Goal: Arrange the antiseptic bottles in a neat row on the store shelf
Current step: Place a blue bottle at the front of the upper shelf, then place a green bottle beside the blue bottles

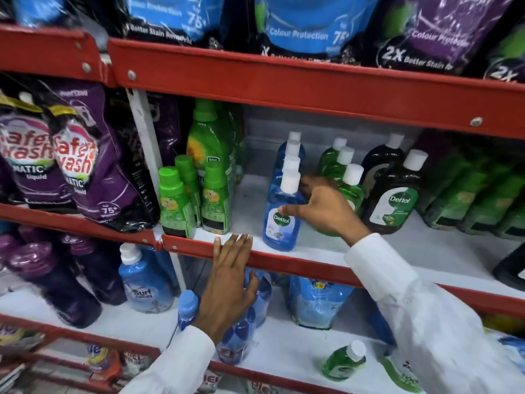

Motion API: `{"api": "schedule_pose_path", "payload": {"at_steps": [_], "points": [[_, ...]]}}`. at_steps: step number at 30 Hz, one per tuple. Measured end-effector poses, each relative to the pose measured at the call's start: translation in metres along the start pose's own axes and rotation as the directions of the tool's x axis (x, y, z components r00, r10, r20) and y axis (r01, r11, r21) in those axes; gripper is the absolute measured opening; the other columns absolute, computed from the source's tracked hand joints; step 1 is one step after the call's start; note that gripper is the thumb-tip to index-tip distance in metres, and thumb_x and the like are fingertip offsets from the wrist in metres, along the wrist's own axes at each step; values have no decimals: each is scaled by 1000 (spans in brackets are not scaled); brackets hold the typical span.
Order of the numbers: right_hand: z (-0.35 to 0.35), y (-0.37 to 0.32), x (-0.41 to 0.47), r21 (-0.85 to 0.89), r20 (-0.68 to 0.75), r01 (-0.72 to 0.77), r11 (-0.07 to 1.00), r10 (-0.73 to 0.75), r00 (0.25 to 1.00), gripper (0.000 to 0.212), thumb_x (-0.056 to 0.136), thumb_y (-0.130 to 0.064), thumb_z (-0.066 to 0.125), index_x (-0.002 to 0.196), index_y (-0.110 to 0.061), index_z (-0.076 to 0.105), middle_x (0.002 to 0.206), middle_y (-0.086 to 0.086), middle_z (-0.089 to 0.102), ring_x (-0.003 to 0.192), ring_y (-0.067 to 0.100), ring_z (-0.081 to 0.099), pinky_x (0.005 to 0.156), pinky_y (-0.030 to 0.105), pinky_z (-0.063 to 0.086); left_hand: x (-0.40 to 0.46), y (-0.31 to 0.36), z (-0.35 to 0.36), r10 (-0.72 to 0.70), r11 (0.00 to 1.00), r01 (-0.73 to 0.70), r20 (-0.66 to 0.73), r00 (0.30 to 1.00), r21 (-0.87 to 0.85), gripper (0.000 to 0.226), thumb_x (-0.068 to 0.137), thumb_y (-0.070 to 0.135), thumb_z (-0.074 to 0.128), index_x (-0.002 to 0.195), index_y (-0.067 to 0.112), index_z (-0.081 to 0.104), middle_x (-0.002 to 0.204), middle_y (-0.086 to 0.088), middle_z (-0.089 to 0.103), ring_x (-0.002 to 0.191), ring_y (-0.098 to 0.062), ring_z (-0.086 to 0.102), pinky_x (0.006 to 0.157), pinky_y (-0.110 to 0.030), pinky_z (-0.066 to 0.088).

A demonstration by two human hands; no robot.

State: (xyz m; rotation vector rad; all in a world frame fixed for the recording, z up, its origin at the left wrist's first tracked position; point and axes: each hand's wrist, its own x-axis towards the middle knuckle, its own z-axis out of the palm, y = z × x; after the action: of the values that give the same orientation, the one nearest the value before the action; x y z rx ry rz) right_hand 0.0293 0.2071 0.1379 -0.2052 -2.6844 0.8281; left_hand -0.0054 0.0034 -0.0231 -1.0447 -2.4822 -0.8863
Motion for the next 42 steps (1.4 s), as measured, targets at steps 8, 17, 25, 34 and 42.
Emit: {"api": "schedule_pose_path", "payload": {"at_steps": [8, 17, 25, 34, 42], "points": [[-8, 9, -16, 34, 10, -3, 999, 2, 1000, 63, 70, -33, 90, 126, -19, 65, 117, -2, 75, 84, 3, 65, 69, -2, 43, -4, 20, 6, 9, 996, -2, -69, 998, 88, 67, 83, 35, 58, 144, 14, 40, 147, -7, 46, 146, -29, 28, 126, -45, -1], [-16, 97, -152, 150, -254, 43, 988, -4, 967, 30, 79, -14, 83, 106, -25, 73, 102, -13, 76, 88, 4, 72, 80, 18, 57, 0, 76, 47, 247, 969, -244, -77, 966, 46, 55, 84, 27, 61, 137, 13, 52, 136, -5, 60, 135, -26, 46, 117, -58, 28], [46, 205, -208, -49, 439, -188, 981, 190, 878, 63, 73, -32, 85, 131, -33, 59, 133, -17, 63, 122, 4, 58, 104, 20, 44, 2, 97, 61, 142, 982, -136, -39, 989, 132, 64, 77, 33, 65, 138, 20, 50, 125, -6, 58, 126, -27, 47, 120, -62, 15], [73, 222, -207, -55, 370, -209, 976, 215, 904, 38, 60, -23, 86, 96, -28, 74, 97, -9, 79, 89, 9, 70, 82, 33, 58, 1, 102, 59, 111, 976, -105, -21, 994, 191, 66, 74, 29, 68, 137, 21, 49, 126, -6, 57, 126, -27, 44, 120, -61, 17], [-34, 132, -190, 174, 98, -139, 975, 123, 987, 50, 57, -23, 91, 103, -25, 72, 91, -10, 78, 82, 7, 73, 72, 30, 62, 1, 105, 58, 81, 982, -75, -29, 996, 174, 64, 76, 29, 67, 137, 23, 49, 126, -3, 58, 127, -26, 45, 121, -59, 16]]}}
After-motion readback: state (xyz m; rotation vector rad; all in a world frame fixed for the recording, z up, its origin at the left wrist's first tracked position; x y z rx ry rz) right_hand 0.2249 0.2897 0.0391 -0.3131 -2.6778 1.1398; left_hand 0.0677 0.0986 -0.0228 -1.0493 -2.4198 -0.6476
